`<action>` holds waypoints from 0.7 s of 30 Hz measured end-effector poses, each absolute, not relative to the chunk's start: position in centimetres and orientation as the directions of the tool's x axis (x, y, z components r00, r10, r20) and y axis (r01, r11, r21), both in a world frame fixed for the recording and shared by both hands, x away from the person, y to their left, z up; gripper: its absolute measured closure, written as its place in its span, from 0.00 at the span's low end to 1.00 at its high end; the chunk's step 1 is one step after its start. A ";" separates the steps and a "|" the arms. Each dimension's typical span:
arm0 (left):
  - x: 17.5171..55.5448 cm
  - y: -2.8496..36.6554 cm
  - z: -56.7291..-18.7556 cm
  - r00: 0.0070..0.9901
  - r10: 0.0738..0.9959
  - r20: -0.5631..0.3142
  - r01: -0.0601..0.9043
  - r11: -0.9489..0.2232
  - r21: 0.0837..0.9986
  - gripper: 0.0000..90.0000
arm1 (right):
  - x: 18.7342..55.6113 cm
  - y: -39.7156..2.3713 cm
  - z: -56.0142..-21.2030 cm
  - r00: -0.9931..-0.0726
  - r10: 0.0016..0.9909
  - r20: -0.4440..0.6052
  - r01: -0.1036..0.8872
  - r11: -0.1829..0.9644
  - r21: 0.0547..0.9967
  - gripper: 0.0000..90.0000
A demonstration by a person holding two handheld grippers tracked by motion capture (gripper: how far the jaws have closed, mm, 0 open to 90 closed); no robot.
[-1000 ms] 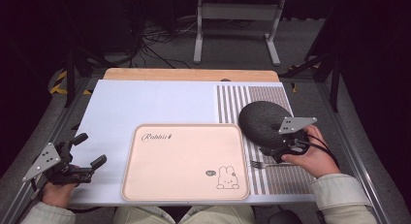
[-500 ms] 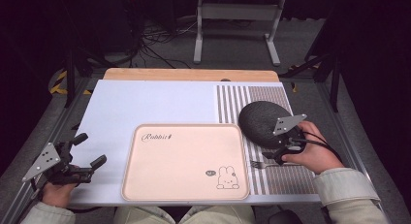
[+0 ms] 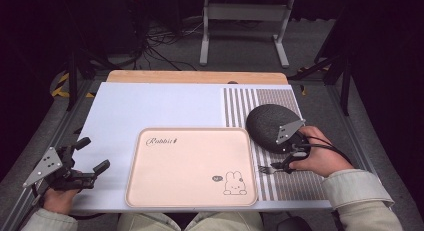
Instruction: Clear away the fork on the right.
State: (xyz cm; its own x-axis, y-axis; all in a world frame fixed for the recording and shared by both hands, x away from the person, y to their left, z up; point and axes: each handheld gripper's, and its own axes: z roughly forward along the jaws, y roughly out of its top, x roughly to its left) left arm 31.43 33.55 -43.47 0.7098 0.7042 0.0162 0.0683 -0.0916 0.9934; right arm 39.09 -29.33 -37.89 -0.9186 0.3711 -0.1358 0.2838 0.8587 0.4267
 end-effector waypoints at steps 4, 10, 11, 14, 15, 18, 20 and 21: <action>31.4 33.6 -43.5 0.711 0.703 0.016 0.069 -0.092 0.993 0.00 | 39.0 -29.3 -38.2 -0.923 0.364 -0.123 0.293 0.874 0.387 0.11; 31.4 33.5 -43.5 0.710 0.704 0.015 0.068 -0.090 0.994 0.00 | 39.1 -29.3 -38.3 -0.935 0.333 -0.119 0.277 0.899 0.339 0.12; 31.4 33.5 -43.5 0.710 0.704 0.015 0.068 -0.090 0.994 0.00 | 39.0 -29.3 -38.3 -0.935 0.337 -0.112 0.285 0.900 0.330 0.12; 31.5 33.5 -43.5 0.711 0.703 0.014 0.071 -0.091 0.993 0.00 | 39.0 -29.2 -38.5 -0.938 0.334 -0.094 0.285 0.895 0.343 0.11; 31.5 33.5 -43.5 0.711 0.703 0.014 0.071 -0.091 0.993 0.00 | 38.9 -29.1 -38.6 -0.932 0.349 -0.092 0.299 0.889 0.348 0.12; 31.4 33.6 -43.5 0.710 0.704 0.013 0.071 -0.090 0.993 0.00 | 39.0 -29.0 -38.9 -0.939 0.330 -0.101 0.279 0.898 0.341 0.17; 31.4 33.6 -43.5 0.710 0.704 0.012 0.071 -0.089 0.994 0.00 | 38.9 -28.9 -39.2 -0.955 0.284 -0.091 0.242 0.916 0.320 0.21; 31.4 33.6 -43.5 0.710 0.704 0.012 0.071 -0.089 0.994 0.00 | 38.9 -28.9 -39.2 -0.955 0.284 -0.091 0.242 0.916 0.320 0.21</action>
